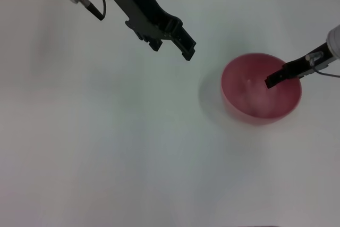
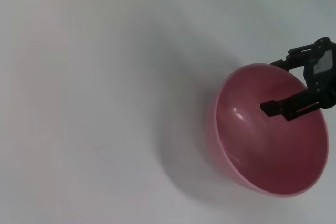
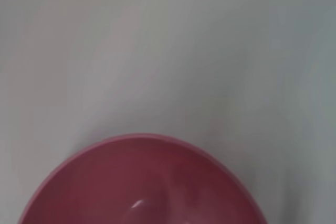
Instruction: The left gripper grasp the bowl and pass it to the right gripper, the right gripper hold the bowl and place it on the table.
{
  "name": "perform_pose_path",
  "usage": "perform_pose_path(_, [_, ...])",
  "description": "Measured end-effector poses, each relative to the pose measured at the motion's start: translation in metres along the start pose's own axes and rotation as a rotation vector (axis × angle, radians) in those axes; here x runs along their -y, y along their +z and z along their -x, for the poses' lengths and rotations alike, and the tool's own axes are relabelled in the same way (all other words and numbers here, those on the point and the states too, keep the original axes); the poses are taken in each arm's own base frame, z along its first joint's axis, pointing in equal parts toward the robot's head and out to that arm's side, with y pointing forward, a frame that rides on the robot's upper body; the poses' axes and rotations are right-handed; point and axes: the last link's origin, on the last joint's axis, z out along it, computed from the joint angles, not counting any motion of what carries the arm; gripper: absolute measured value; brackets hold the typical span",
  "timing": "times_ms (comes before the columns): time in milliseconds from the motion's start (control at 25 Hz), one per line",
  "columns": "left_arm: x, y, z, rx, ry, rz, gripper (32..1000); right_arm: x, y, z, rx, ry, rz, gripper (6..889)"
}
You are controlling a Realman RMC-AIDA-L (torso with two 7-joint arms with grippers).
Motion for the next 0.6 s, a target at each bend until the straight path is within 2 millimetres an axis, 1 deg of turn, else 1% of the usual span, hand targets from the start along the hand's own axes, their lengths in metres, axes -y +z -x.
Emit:
perform_pose_path(80, [0.001, 0.001, 0.001, 0.001, -0.005, 0.001, 867, -0.001, -0.002, 0.002, 0.001, -0.005, 0.003, 871])
perform_pose_path(600, [0.010, 0.002, 0.010, 0.006, -0.037, 0.011, 867, -0.008, -0.017, 0.013, -0.004, -0.021, 0.017, 883])
